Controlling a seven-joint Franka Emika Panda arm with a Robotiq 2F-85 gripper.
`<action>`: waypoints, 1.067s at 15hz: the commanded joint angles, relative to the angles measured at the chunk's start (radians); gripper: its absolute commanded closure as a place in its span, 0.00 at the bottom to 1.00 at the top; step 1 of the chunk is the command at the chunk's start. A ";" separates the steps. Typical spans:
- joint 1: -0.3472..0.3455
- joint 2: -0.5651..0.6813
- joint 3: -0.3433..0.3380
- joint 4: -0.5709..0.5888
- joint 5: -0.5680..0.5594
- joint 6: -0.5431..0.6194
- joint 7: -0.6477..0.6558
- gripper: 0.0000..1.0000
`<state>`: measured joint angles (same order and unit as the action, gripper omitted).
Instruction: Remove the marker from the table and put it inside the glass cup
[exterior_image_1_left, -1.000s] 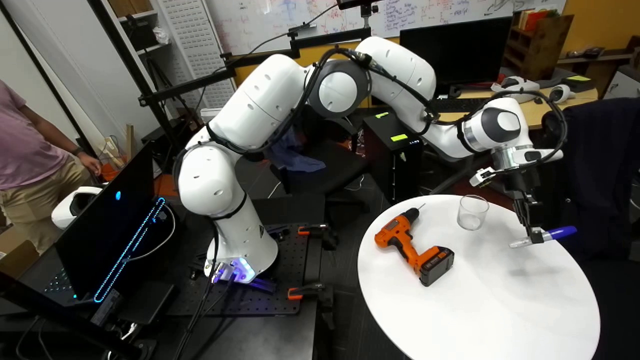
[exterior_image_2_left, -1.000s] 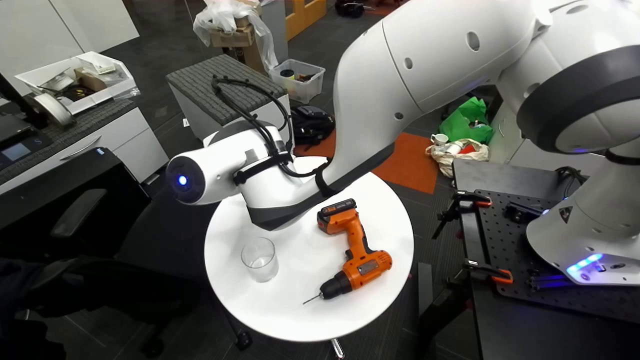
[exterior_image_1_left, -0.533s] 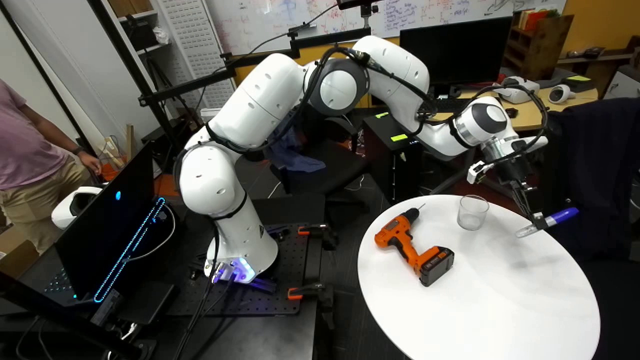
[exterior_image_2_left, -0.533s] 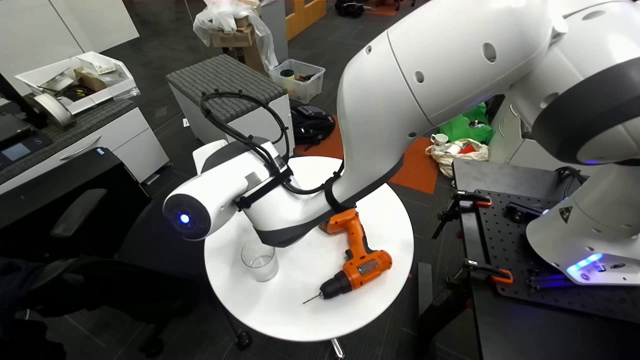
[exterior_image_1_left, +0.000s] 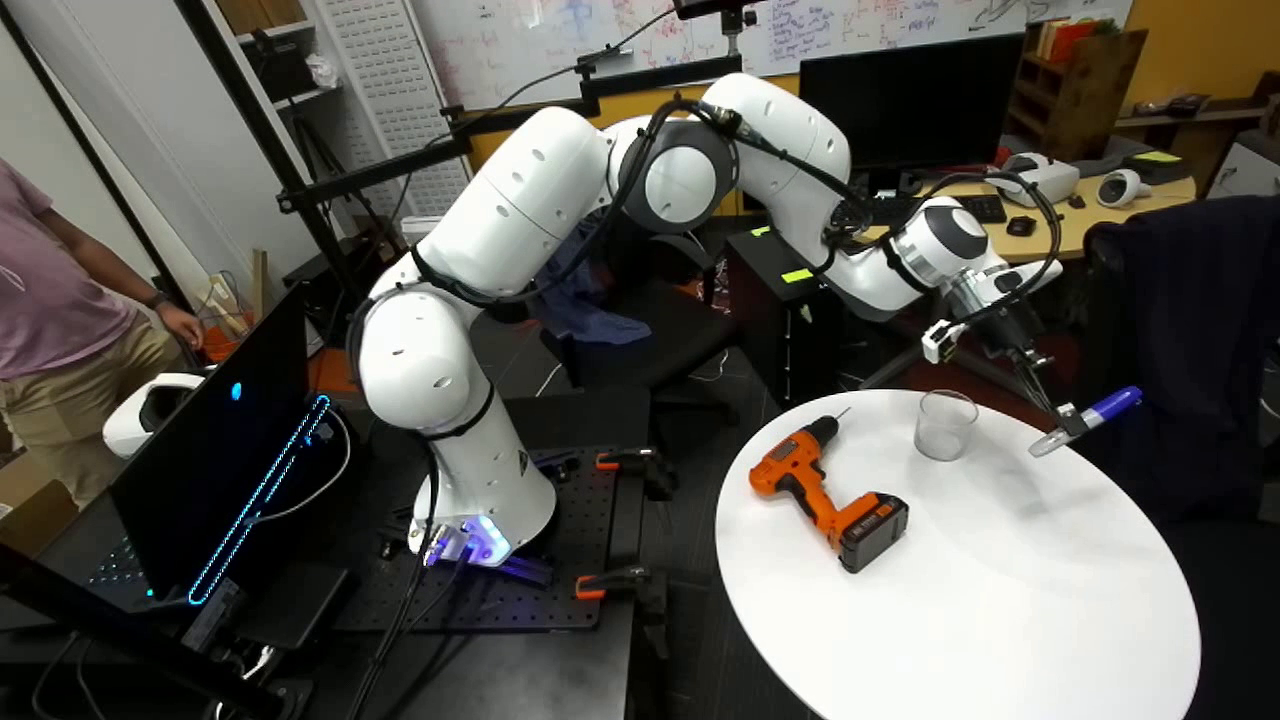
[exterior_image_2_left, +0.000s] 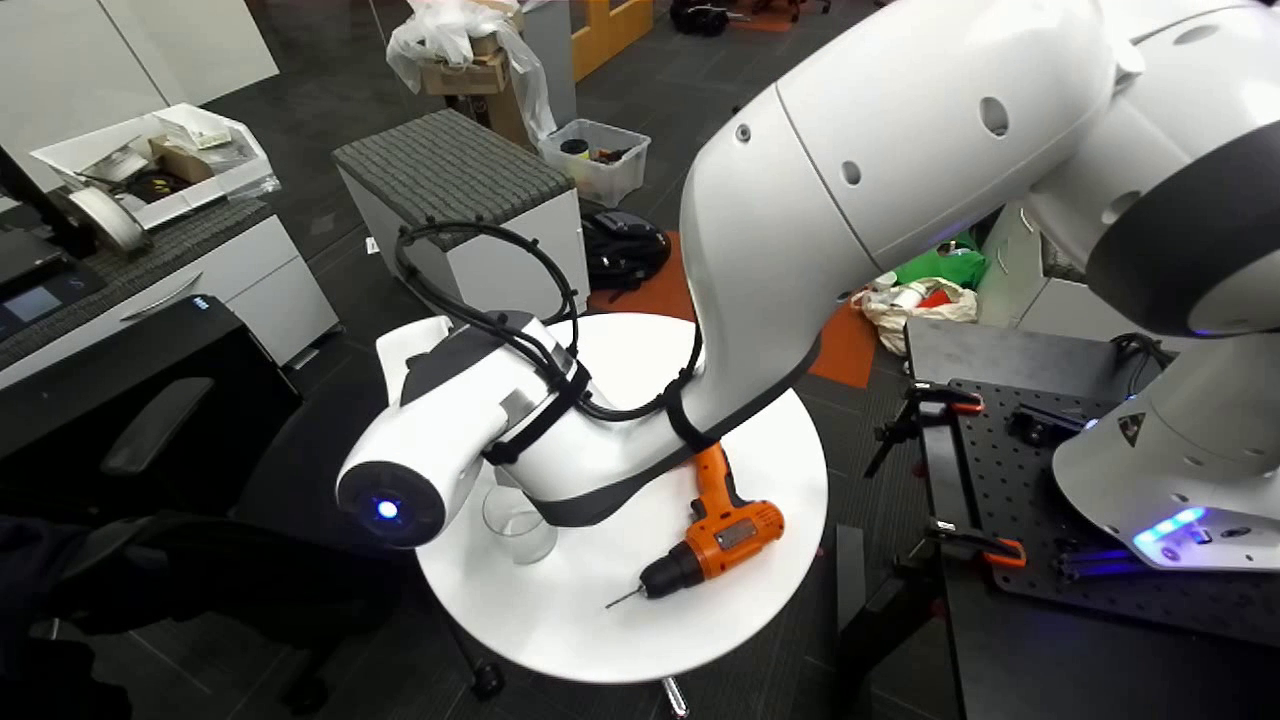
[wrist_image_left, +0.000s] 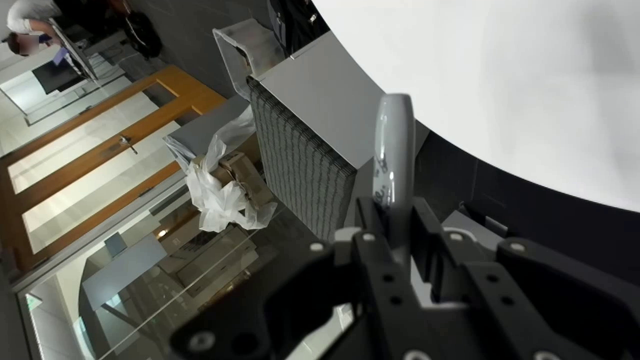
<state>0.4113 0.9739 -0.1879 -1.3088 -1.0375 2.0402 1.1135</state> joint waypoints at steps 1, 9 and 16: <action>-0.013 -0.025 0.036 -0.045 -0.079 0.040 0.095 0.95; -0.052 -0.035 0.073 -0.066 -0.219 0.101 0.278 0.95; -0.088 -0.013 0.117 -0.049 -0.275 0.152 0.286 0.95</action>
<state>0.3440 0.9750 -0.0972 -1.3348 -1.2788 2.1636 1.3829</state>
